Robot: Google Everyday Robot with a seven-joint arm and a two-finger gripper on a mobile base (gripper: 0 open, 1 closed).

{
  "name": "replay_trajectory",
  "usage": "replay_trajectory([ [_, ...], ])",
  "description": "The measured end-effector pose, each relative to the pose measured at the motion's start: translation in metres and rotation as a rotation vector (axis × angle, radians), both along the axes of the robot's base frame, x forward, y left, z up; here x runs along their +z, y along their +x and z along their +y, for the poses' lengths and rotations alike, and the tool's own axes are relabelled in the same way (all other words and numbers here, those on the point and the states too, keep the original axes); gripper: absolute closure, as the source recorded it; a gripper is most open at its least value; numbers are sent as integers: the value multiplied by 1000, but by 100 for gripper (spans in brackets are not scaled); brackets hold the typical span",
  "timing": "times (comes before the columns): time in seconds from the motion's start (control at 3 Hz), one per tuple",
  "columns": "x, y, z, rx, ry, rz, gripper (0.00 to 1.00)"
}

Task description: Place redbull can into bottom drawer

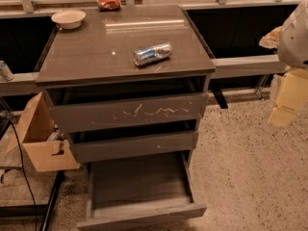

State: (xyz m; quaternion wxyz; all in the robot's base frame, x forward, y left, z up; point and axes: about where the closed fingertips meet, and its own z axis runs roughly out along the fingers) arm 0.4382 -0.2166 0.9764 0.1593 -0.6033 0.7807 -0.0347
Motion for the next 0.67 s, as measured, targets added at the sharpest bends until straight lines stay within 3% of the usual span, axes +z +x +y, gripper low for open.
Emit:
replay_trajectory([
  [0.33,0,0,0,1,0,0,0],
  [0.67,2,14,14,68,3,-34,0],
])
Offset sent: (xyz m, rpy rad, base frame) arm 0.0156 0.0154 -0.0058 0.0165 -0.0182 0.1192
